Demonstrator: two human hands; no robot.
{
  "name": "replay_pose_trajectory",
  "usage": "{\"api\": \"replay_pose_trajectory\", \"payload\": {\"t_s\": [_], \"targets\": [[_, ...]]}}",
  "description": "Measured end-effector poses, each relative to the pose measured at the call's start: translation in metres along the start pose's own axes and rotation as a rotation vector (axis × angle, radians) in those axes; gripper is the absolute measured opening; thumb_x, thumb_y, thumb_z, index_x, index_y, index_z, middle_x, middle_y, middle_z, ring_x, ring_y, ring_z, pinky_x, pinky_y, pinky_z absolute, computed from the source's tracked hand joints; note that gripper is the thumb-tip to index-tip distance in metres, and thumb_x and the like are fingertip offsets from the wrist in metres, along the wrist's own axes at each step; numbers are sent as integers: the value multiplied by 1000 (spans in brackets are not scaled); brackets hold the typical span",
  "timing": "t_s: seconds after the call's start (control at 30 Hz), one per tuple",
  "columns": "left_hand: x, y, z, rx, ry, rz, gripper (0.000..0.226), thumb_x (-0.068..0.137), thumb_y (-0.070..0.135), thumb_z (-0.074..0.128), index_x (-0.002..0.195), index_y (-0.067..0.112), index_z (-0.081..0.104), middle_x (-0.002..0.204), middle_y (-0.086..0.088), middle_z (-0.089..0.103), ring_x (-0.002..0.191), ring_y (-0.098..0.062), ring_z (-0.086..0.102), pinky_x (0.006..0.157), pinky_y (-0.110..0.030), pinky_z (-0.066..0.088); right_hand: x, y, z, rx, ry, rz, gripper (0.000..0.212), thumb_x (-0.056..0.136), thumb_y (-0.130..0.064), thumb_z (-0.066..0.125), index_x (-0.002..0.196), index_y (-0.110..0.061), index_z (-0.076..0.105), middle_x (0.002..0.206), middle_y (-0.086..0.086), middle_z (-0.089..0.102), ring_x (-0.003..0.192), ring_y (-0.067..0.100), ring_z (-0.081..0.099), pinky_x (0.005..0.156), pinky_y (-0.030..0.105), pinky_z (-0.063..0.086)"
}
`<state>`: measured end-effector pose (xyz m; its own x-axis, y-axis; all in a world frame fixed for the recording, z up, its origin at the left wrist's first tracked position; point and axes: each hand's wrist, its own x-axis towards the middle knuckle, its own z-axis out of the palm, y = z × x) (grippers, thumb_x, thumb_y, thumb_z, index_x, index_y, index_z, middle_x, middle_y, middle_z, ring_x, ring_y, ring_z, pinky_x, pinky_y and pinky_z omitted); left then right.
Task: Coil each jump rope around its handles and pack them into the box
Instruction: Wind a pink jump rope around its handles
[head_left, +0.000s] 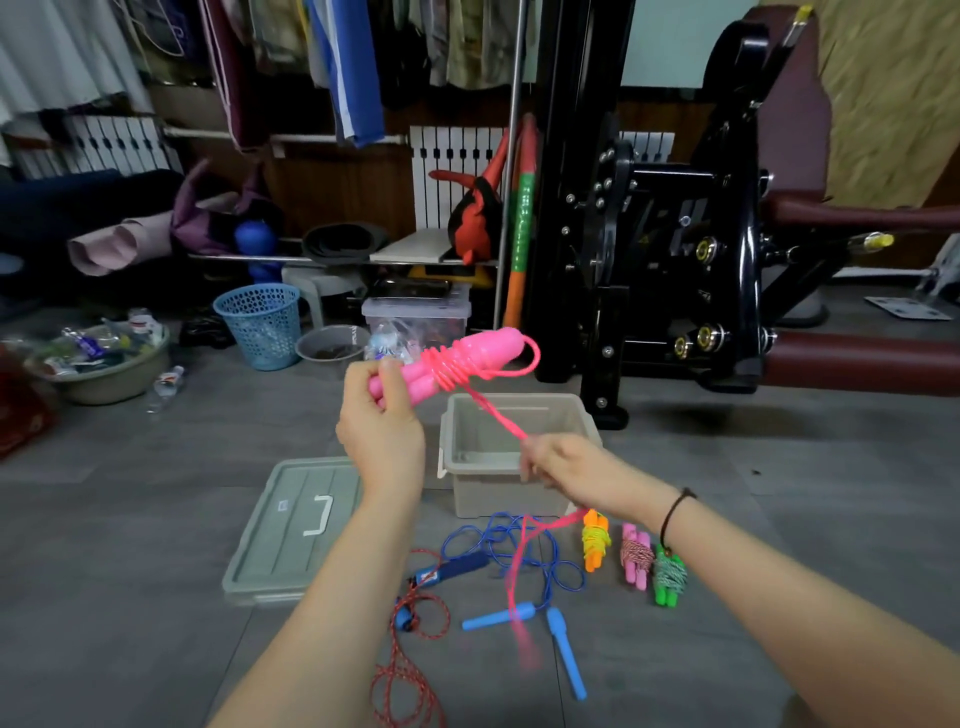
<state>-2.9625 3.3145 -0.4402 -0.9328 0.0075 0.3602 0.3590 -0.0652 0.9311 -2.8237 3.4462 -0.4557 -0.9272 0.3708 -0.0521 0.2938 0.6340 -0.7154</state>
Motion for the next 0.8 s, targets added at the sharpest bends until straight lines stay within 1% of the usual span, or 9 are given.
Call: {"api": "replay_pose_trajectory", "payload": {"t_s": [0.07,0.13,0.2,0.3,0.4,0.5,0.63,0.73,0.8], "targets": [[4,-4,-1,138,3,51,20,97,26,48,85,13,56,66,4,54,68,-26,48,61,-27,26,-11,-21,11,-106,-79,-106,25,98,-35,44,90,-19,61,70,-12,51,58,-1,44,58,12,36],[8,-13,0,276,-84,157,20,97,27,49,90,10,58,73,-4,61,71,-34,56,60,-32,31,-22,-42,11,-262,-116,-202,21,97,-32,46,97,-17,61,71,-17,51,65,-8,48,64,8,36],[8,-23,3,402,-215,304,22,95,29,49,92,9,58,78,-11,67,72,-37,60,61,-38,39,-32,-63,2,-462,-109,-238,30,98,-40,41,98,-17,60,68,-13,46,69,0,51,67,22,41],[2,-27,8,527,-398,562,28,89,39,44,82,14,54,62,-10,62,58,-34,58,49,-33,39,-34,-87,-29,-859,74,-277,36,96,-53,30,99,-28,57,73,-7,50,79,24,54,67,30,43],[-7,-19,11,520,-535,728,22,86,41,42,81,20,44,56,-6,57,53,-31,55,47,-28,33,-21,-91,-69,-953,286,-311,41,93,-58,31,93,-30,61,84,-3,65,85,24,62,65,30,43],[-21,1,6,326,-642,725,17,88,42,39,87,26,45,61,-2,59,59,-17,52,54,-26,35,-2,-76,-98,-816,357,-231,39,89,-60,42,78,-30,64,70,-10,64,72,11,61,59,27,41],[-35,28,-12,2,-631,536,22,89,41,40,84,27,55,77,7,62,66,-8,54,58,-18,39,18,-53,-94,-441,211,-174,43,85,-58,51,60,-26,64,49,-5,51,42,6,41,49,23,36],[-32,32,-13,-153,-542,327,24,88,43,41,72,32,54,65,15,56,58,-4,46,55,-27,38,23,-36,-78,-7,133,-94,37,85,-50,54,57,-28,65,54,-3,53,49,6,44,50,16,39],[-26,25,-11,-235,-476,180,24,88,43,43,67,34,52,59,15,51,58,-8,41,53,-30,34,21,-22,-61,222,79,-2,14,93,-21,57,80,-21,64,70,-3,56,61,3,52,61,17,46]]}}
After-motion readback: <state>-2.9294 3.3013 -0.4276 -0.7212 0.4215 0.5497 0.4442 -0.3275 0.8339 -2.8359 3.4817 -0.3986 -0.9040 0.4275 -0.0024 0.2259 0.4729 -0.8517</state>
